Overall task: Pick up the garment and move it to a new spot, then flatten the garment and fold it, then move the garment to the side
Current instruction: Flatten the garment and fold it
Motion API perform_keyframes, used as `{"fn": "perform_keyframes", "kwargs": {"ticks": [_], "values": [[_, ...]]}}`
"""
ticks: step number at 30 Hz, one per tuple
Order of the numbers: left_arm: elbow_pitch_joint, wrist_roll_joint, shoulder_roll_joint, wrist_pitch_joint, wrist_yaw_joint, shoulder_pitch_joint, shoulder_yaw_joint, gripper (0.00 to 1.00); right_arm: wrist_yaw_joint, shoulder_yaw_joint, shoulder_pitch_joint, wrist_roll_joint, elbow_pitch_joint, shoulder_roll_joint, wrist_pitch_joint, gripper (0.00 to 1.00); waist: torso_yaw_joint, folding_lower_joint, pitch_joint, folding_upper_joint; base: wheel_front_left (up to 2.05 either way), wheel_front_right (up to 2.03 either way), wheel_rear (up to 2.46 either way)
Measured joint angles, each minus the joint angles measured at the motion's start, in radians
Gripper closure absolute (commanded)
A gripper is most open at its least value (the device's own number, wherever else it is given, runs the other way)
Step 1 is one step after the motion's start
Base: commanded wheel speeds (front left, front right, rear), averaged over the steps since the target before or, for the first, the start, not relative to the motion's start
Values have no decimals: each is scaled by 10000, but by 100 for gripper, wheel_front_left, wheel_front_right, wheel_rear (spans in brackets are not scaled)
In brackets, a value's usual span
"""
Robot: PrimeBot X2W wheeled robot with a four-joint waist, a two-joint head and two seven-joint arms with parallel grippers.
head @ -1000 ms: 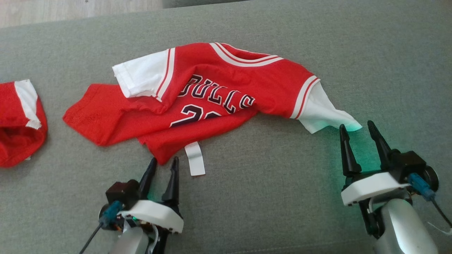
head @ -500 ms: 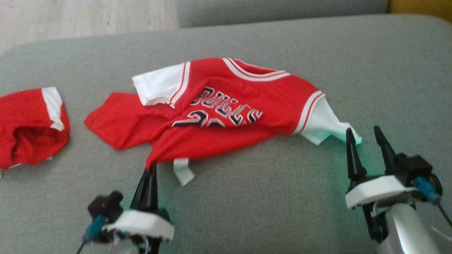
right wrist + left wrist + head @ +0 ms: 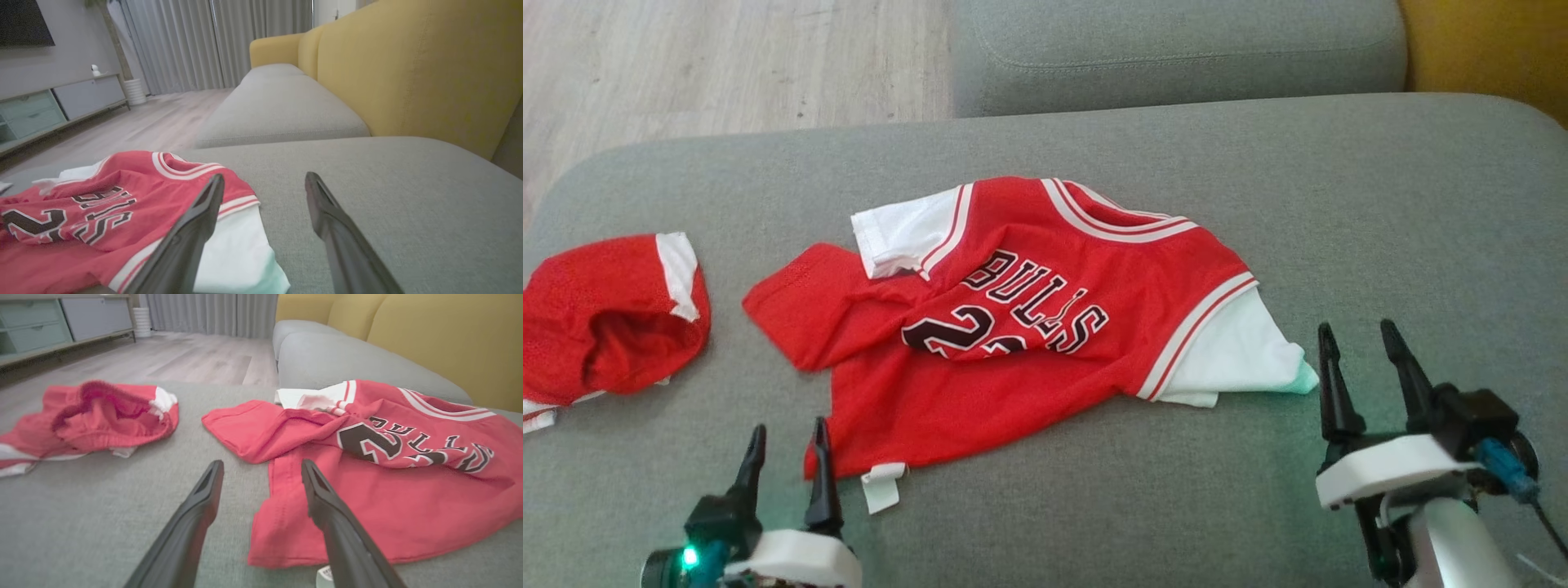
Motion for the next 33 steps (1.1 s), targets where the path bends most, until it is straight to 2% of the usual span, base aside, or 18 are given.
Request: {"fn": "perform_keyframes", "kwargs": {"ticks": [5,14,21,27,33], "values": [[-393,901,-69,0,224,100,10,0,0,92,21,71,-362,10,0,0,-78,0,-55,0,0,0,0],[-203,926,-121,0,286,640,29,0,0,280,273,171,-100,15,0,0,-79,0,-123,0,0,0,0],[418,165,-150,0,-150,591,199,0,0,366,271,249,107,17,0,0,-128,0,67,0,0,0,0],[966,-629,-159,0,-157,22,215,0,0,337,176,230,121,19,0,0,-233,2,535,0,0,0,0],[1511,-1108,-165,0,-512,-534,12,0,0,267,102,128,134,19,0,0,-375,3,982,0,0,0,0]]}}
